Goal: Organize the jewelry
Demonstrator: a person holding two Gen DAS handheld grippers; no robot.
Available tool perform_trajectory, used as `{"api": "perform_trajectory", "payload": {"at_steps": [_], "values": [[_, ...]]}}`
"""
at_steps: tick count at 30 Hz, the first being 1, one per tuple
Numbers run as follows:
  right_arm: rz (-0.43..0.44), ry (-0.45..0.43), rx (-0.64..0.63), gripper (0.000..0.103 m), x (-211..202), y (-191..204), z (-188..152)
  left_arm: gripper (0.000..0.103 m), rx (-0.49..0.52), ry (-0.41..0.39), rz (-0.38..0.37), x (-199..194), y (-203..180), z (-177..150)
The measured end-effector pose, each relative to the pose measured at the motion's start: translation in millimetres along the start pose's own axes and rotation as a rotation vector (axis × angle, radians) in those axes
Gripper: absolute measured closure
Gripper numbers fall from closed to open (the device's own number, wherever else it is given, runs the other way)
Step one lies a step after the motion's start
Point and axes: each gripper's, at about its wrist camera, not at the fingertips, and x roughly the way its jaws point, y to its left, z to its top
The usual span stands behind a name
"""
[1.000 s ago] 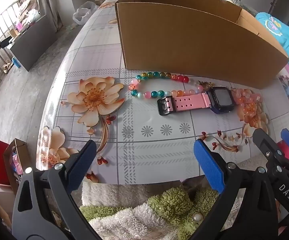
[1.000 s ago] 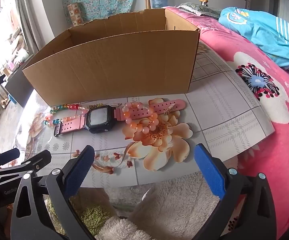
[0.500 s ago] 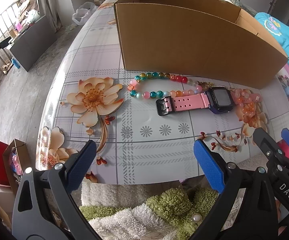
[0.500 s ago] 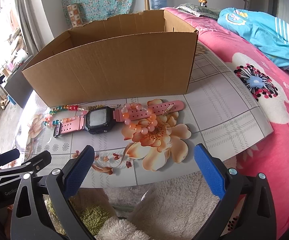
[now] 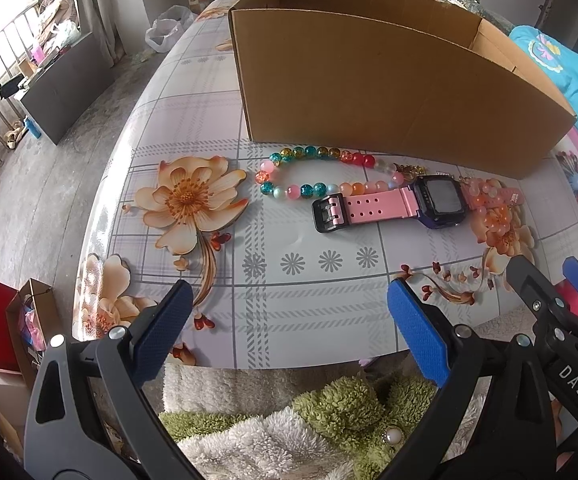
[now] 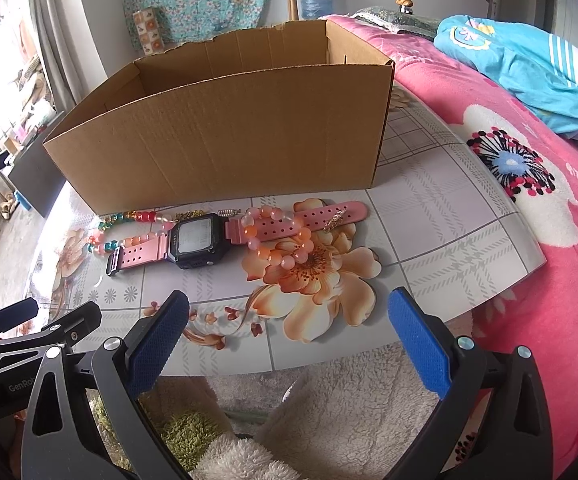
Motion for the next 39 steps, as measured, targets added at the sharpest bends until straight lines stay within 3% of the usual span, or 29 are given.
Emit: {"api": "perform_trajectory", "payload": {"at_steps": [39], "values": [[-0.024,-0.020,0.027,0.006,-1.7,-0.6,7.6,0.009,0.008,-0.004,-0.004,1.5,8.8,4.7]]}}
